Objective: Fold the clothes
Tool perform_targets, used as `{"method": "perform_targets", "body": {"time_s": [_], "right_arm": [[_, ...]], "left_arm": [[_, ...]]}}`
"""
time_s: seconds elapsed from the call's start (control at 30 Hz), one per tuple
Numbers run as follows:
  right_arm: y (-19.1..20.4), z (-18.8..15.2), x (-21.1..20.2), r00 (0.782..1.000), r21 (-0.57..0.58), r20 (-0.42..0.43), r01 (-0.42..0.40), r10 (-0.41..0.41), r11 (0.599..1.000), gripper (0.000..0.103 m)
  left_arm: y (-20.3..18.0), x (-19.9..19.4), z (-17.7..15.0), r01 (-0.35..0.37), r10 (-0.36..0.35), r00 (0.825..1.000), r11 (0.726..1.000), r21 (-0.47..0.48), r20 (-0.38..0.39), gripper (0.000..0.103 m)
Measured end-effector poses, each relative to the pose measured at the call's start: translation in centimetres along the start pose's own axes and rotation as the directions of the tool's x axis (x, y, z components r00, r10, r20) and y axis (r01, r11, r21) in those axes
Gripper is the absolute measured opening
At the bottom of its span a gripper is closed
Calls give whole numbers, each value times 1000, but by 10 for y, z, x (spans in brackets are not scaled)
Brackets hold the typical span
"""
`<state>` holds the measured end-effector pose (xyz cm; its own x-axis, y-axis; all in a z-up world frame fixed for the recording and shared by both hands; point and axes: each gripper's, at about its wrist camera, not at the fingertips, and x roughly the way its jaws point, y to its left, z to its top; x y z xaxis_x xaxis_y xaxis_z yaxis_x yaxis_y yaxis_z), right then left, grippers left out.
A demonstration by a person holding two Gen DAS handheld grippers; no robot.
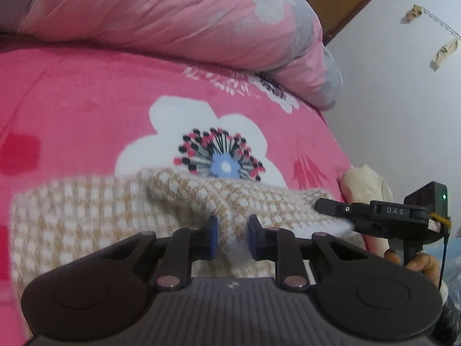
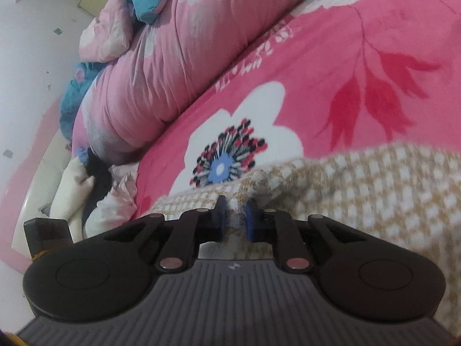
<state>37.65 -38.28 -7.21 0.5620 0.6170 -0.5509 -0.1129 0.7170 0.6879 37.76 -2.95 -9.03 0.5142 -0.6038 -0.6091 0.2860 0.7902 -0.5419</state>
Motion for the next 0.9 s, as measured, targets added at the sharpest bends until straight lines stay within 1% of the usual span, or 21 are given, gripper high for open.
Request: {"method": "perform_targets", "body": {"time_s": [0.07,0.2,0.3,0.4,0.47,0.6,0.67,0.7,0.73,0.8,0.9], "right_arm": [[1,6,3,1000,-25,21,6,-6,1000,11],[-1,12,14,998,-89,54,32,-27,995,10],[-5,9,20,997,-143,69,40,-30,989,10],[-6,2,19,997,-180,71,38,-25,983,10],[-1,-5,16,997,-232,65,52,-38,971,10],[14,-17,18,992,-374,73,124,-104,919,11],[22,-21,23,986,-446,78,168,-148,879,11],[26,-24,25,982,-488,88,189,-168,852,12],[30,-24,25,978,-524,100,206,-181,826,12],[35,-22,29,970,-559,119,241,-210,794,12],[39,-17,34,963,-582,137,268,-232,768,12]], "left_arm": [[-2,3,5,-14,13,1000,1000,28,18,20],[-7,12,8,-44,36,997,992,122,65,20],[-7,18,3,-61,49,996,980,189,70,19],[-7,19,-7,-79,66,996,962,263,57,19],[-12,21,-13,-111,93,993,939,327,72,20],[-23,25,-24,-179,145,983,876,448,109,20],[-28,26,-27,-201,162,979,857,475,122,20],[-30,27,-28,-214,172,977,845,490,130,21],[-33,28,-27,-225,181,974,837,498,136,21],[-37,30,-24,-244,195,970,829,504,148,20],[-38,34,-23,-258,206,966,821,510,157,21]]}}
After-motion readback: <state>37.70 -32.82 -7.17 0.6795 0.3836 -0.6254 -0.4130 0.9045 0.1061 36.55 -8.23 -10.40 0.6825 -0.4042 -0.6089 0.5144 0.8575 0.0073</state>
